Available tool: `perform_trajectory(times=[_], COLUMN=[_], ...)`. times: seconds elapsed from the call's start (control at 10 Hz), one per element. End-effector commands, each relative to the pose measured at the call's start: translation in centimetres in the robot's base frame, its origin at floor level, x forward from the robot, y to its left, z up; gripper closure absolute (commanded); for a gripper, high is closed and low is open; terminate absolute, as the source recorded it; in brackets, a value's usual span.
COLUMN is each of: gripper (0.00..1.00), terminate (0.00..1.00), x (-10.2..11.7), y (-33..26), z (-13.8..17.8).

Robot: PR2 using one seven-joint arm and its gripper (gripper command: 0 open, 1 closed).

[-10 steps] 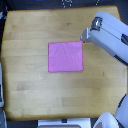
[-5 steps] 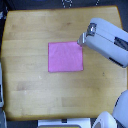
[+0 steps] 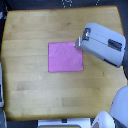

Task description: Folding a cloth

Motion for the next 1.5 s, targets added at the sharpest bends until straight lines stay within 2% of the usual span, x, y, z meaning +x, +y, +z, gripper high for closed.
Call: perform_trajectory(times=[0.0, 0.3, 0.6, 0.7, 0.9, 1.1, 1.4], gripper=[0.0, 0.0, 0.0, 1.0, 1.0, 1.0, 1.0], terminate=[0.0, 0.0, 0.0, 0.0, 0.0, 0.0, 0.0], x=[0.6, -1.0, -1.4, -2.1, -2.3, -1.1, -0.8], y=[2.2, 0.4, -0.2, -0.2, 0.2, 0.8, 0.9], z=[-3.2, -4.3, -4.2, -4.1, -3.9, -3.8, -3.8])
